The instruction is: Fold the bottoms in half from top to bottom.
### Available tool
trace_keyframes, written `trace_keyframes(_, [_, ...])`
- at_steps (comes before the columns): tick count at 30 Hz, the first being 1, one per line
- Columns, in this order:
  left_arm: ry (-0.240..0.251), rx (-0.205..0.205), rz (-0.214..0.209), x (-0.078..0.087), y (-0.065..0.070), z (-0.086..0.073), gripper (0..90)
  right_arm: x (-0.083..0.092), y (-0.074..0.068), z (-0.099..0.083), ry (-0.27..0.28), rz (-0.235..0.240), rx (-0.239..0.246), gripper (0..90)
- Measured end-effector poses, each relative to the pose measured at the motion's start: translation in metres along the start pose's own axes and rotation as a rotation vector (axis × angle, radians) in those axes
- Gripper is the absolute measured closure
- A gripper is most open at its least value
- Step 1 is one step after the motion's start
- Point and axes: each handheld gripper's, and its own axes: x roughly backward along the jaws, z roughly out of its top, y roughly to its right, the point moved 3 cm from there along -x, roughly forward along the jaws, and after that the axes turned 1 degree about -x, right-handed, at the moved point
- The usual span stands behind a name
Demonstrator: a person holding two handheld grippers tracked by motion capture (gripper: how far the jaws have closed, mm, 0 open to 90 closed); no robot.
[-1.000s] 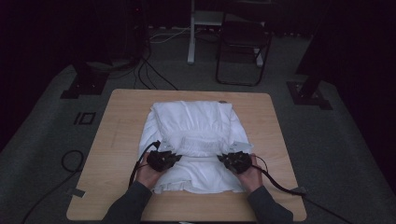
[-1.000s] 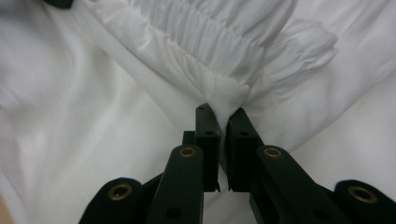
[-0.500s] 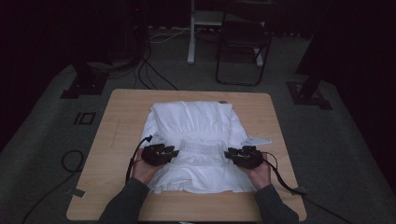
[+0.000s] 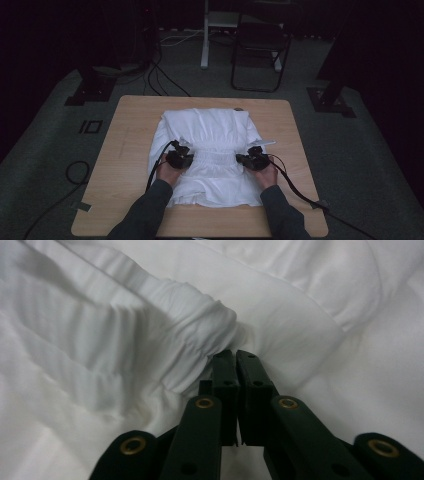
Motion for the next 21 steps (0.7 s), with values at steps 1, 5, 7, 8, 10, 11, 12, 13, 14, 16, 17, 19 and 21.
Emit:
trace_keyframes(1, [0.007, -0.003, -0.011, 0.003, 0.002, -0.001, 85.3, 0.004, -0.001, 0.0, 0.017, 0.019, 0.004, 86.0])
trace_keyframes(5, [0.057, -0.019, -0.091, 0.019, 0.018, -0.012, 84.2, 0.019, -0.008, -0.001, 0.067, 0.081, 0.03, 82.6])
trace_keyframes(7, [0.055, -0.073, -0.125, 0.024, 0.03, -0.022, 84.0, 0.028, -0.013, -0.005, 0.09, 0.126, 0.054, 80.2])
trace_keyframes(8, [0.05, -0.098, -0.136, 0.027, 0.033, -0.026, 83.8, 0.034, -0.017, -0.008, 0.1, 0.148, 0.073, 78.4])
trace_keyframes(10, [0.06, -0.128, -0.168, 0.032, 0.041, -0.036, 82.7, 0.044, -0.02, -0.012, 0.118, 0.157, 0.102, 76.7])
trace_keyframes(11, [0.075, -0.132, -0.184, 0.037, 0.042, -0.04, 82.2, 0.049, -0.02, -0.014, 0.133, 0.153, 0.111, 76.2])
trace_keyframes(12, [0.084, -0.129, -0.19, 0.039, 0.041, -0.041, 81.8, 0.056, -0.018, -0.015, 0.151, 0.141, 0.108, 75.9])
trace_keyframes(13, [0.102, -0.123, -0.193, 0.042, 0.04, -0.042, 80.6, 0.059, -0.017, -0.015, 0.16, 0.126, 0.102, 75.6])
trace_keyframes(14, [0.112, -0.119, -0.184, 0.045, 0.038, -0.041, 80.0, 0.062, -0.014, -0.014, 0.167, 0.098, 0.1, 75.6])
trace_keyframes(16, [0.113, -0.103, -0.155, 0.047, 0.033, -0.038, 78.6, 0.063, -0.011, -0.011, 0.178, 0.078, 0.09, 74.4])
trace_keyframes(17, [0.119, -0.093, -0.14, 0.047, 0.03, -0.035, 77.9, 0.062, -0.011, -0.01, 0.181, 0.067, 0.084, 73.9])
trace_keyframes(19, [0.132, -0.082, -0.136, 0.046, 0.028, -0.031, 75.7, 0.057, -0.013, -0.008, 0.174, 0.057, 0.076, 73.5])
trace_keyframes(21, [0.117, -0.089, -0.133, 0.041, 0.03, -0.029, 74.1, 0.05, -0.021, -0.008, 0.151, 0.088, 0.095, 73.1])
